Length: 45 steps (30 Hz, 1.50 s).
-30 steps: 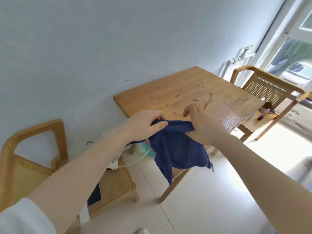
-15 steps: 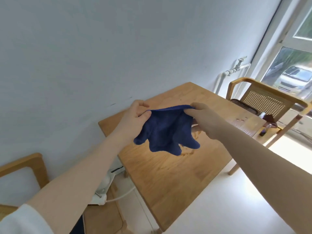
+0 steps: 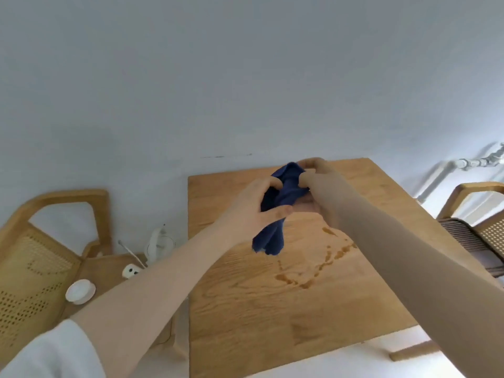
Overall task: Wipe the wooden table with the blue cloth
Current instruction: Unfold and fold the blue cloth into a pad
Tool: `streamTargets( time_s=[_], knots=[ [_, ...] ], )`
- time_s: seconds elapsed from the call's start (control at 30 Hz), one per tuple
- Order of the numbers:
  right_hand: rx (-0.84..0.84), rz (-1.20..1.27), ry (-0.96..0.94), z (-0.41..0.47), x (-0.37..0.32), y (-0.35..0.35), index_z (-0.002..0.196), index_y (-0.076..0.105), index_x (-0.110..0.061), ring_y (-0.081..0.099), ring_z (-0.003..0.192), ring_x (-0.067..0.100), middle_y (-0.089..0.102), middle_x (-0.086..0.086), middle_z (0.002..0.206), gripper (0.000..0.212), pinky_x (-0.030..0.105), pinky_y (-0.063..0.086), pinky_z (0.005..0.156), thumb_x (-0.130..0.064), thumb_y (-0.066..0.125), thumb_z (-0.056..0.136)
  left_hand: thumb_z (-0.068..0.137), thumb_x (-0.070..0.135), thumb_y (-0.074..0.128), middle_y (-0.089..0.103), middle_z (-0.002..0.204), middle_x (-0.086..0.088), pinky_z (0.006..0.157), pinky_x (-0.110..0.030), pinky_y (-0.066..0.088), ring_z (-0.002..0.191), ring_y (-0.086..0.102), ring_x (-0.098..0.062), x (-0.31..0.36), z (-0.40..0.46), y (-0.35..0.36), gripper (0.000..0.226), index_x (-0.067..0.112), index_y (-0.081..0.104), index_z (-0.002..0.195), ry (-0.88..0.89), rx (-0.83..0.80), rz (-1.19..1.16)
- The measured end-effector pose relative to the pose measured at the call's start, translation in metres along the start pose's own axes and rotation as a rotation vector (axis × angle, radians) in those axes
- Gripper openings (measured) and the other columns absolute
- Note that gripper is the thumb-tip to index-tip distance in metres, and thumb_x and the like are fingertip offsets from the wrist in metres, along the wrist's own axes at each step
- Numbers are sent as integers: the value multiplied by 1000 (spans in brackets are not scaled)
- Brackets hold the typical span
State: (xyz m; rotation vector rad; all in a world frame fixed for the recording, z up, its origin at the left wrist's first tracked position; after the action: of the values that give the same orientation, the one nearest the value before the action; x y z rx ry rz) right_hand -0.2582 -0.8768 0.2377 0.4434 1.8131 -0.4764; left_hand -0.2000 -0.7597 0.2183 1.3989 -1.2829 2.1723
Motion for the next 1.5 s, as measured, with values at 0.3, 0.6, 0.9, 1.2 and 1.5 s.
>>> streamTargets(
  time_s=[0.3, 0.6, 0.9, 1.2, 1.5],
  knots=[
    [-182, 170, -19, 22, 4, -11, 86, 54, -5, 68, 62, 25, 63, 11, 76, 12, 34, 58, 58, -5, 43, 93, 83, 29, 66, 52, 83, 12, 65, -17, 38, 75, 49, -1, -3, 0, 12, 19, 23, 51, 73, -112, 211, 180],
    [-387, 263, -29, 43, 1, 22, 93, 55, -4, 69, 75, 23, 62, 12, 86, 8, 30, 57, 67, -12, 55, 92, 82, 46, 59, 64, 98, 14, 82, -27, 50, 96, 61, -6, -21, -1, -5, 19, 36, 53, 98, -188, 207, -143],
    [-271, -81, -177, 55, -12, 45, 77, 61, -3, 69, 70, 21, 66, 13, 73, 13, 31, 58, 59, 3, 52, 83, 83, 26, 67, 56, 83, 3, 68, -20, 39, 77, 53, -11, -41, 8, -40, 22, 24, 50, 68, -112, 234, 177],
    [35, -392, -470, 58, -26, 54, 93, 47, -18, 56, 41, 14, 59, 7, 54, 10, 24, 42, 42, -12, 39, 93, 83, 35, 49, 60, 93, -1, 76, -11, 41, 86, 54, -6, -65, -1, -73, 19, 19, 54, 75, 70, 242, 96],
    [-109, 57, -289, 63, -19, 79, 91, 51, -18, 65, 63, 16, 67, 5, 72, 10, 28, 57, 65, -9, 49, 92, 92, 26, 52, 62, 92, 10, 71, -20, 48, 83, 61, -4, -64, 13, -65, 4, 29, 53, 95, -125, 249, -365]
  ],
)
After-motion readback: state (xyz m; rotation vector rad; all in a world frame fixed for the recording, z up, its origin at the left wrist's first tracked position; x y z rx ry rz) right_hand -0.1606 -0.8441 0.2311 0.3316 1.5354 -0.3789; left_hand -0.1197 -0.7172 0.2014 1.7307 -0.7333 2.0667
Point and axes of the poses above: each hand's wrist, its own z-axis towards the middle knuckle, its own y-axis out of the palm, x = y × z, the point moved 5 cm from there along z, towards the middle knuckle
